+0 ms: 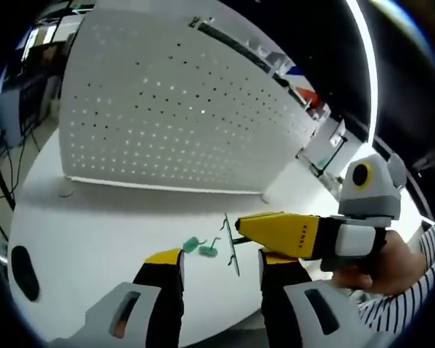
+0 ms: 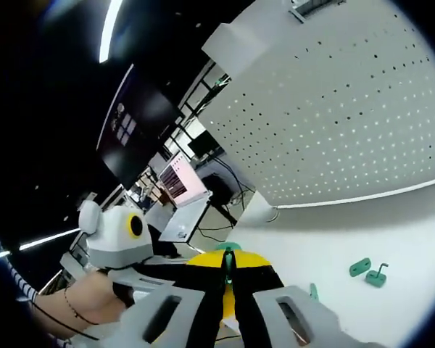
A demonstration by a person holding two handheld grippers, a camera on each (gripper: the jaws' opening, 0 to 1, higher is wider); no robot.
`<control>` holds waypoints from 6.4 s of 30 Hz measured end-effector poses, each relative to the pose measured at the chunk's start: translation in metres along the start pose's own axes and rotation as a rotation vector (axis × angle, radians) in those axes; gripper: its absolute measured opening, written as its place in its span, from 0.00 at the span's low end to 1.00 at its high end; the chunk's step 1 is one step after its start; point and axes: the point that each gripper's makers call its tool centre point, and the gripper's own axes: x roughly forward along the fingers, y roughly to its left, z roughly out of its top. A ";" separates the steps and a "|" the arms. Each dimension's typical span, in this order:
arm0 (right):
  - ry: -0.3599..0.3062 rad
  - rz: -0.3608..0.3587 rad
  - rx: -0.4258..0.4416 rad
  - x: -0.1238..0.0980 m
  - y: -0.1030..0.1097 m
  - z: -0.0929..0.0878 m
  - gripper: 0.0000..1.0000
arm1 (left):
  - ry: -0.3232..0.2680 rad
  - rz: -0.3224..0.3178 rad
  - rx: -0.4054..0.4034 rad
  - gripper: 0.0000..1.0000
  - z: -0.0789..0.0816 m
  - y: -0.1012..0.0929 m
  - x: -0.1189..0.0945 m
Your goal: Insert the hook assembly into the mounting plate slot until the hook locks in place.
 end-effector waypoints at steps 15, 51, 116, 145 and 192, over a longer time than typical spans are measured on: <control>-0.022 0.027 -0.090 -0.001 0.012 0.003 0.00 | -0.050 -0.094 -0.106 0.09 0.007 -0.010 -0.006; -0.095 0.031 -0.178 -0.007 0.018 0.011 0.03 | -0.061 -0.072 -0.014 0.01 0.008 -0.018 -0.006; -0.069 0.100 -0.284 -0.001 0.040 0.019 0.00 | -0.256 0.035 0.324 0.03 0.046 -0.008 -0.024; -0.003 0.122 -0.382 0.001 0.033 0.021 0.00 | -0.216 -0.082 0.301 0.75 0.030 -0.016 -0.030; -0.299 -0.259 -0.444 0.000 -0.025 0.088 0.00 | -0.226 -0.042 0.230 1.00 0.023 -0.004 -0.032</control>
